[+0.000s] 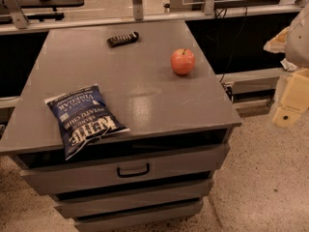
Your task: Move apple near rxbar chocolate
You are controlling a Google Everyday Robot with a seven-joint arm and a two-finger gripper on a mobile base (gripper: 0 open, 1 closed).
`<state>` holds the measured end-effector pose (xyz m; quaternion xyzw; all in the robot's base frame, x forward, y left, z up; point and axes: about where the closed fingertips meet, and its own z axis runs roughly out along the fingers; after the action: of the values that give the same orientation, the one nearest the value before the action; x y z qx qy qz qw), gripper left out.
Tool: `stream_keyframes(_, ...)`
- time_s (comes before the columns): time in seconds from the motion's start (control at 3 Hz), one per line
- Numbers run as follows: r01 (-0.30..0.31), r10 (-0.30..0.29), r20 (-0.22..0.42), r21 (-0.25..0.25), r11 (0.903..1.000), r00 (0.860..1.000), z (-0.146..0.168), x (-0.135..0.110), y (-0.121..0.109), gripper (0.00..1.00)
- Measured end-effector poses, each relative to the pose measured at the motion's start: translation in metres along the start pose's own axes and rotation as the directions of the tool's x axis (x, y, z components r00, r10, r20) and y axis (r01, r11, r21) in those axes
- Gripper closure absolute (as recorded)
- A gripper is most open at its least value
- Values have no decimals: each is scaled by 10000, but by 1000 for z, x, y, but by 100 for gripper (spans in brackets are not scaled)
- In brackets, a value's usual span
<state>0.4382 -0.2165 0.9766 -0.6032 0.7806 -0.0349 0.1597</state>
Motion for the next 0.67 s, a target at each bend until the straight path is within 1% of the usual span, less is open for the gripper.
stream_keyframes(0.33,1,-1,10,17,10000,10000,0,0,0,0)
stream_keyframes(0.67,-88,79,466,175,9998,9989,9,-6,-8,0)
